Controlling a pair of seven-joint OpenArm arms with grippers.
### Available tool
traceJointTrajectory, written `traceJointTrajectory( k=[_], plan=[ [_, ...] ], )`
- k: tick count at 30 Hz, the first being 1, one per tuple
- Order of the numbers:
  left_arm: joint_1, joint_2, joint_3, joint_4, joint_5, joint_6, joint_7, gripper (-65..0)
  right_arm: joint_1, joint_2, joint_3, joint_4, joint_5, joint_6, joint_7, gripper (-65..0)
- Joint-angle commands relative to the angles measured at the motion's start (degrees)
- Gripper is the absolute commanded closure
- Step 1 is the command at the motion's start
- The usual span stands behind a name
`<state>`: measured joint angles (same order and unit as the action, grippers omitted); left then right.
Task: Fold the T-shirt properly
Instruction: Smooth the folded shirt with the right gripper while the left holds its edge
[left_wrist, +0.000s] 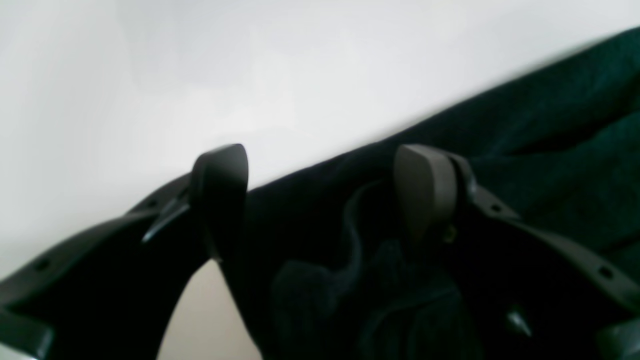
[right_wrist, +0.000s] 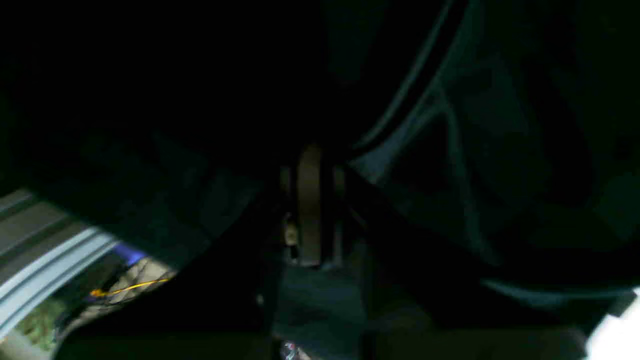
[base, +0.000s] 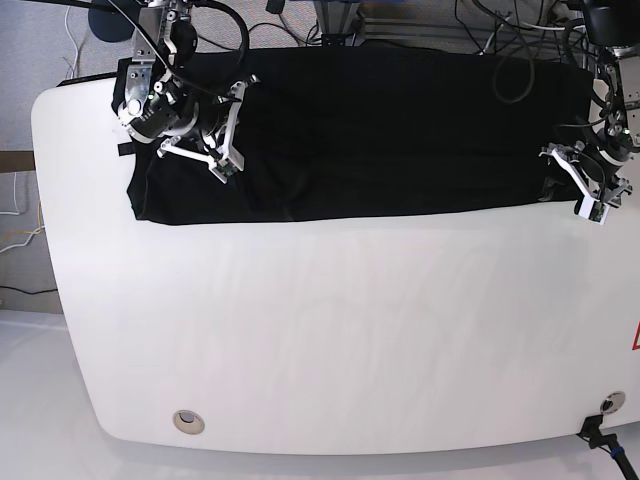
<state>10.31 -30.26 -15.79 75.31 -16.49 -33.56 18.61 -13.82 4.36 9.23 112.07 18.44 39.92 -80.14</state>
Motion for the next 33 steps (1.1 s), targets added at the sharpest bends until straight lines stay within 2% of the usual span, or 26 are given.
traceJointTrajectory(
  k=[1, 9, 12, 17, 19, 20, 22, 24, 25, 29, 33],
  plan=[
    [-0.68, -1.43, -0.52, 0.78, -0.7, -0.07, -1.16, -40.7, -0.64, 2.89, -0.93, 0.94, 5.61, 0.08, 0.14, 0.0],
    [-1.91, -1.43, -0.43, -0.63, -0.7, -0.07, -1.16, -40.7, -4.24, 15.29, -13.85, 0.85, 22.49, 0.08, 0.14, 0.0],
    [-2.0, -1.43, -0.43, -0.71, -0.7, -0.07, -1.25, -40.7, -3.8, 18.72, -14.99, 0.85, 25.92, 0.08, 0.14, -1.3],
    [-2.0, -1.43, -0.43, -0.8, -0.7, -0.07, -1.25, -40.7, 0.07, 23.99, -15.26, 0.76, 34.53, 0.08, 0.14, -36.6],
    [-2.0, -1.43, 0.1, -0.8, -0.7, -0.07, -1.25, -40.7, 2.88, 25.75, -16.93, 0.76, 36.73, 0.08, 0.14, -45.6],
    [-2.53, -1.43, 1.15, -0.8, -0.7, -0.07, -1.25, -40.7, 4.9, 26.19, -17.19, 0.76, 36.73, 0.08, 0.14, -46.3],
    [-3.23, -1.43, 2.82, -0.89, -0.7, -0.07, -1.25, -40.7, 7.89, 26.36, -15.87, 0.68, 36.38, 0.08, 0.14, -44.8],
    [-3.32, -1.43, 3.18, -0.89, -0.7, -0.07, -1.25, -40.7, 10.0, 26.1, -14.03, 0.68, 33.04, 0.08, 0.14, -43.1],
    [-3.32, -1.43, 3.18, -0.89, -0.7, -0.07, -1.25, -40.7, 10.62, 26.01, -13.67, 0.24, 29.78, 0.08, 0.53, -43.0],
    [-3.4, -1.43, 3.26, -0.89, -0.7, -0.07, -1.25, -40.7, 12.99, 21.53, -13.67, -3.28, 13.87, 0.08, 3.7, -41.0],
    [-3.4, -1.43, 3.26, -0.8, -0.7, -0.07, -1.25, -40.7, 12.64, 17.22, -13.76, -4.16, 0.33, 0.08, 9.59, -33.9]
  ],
)
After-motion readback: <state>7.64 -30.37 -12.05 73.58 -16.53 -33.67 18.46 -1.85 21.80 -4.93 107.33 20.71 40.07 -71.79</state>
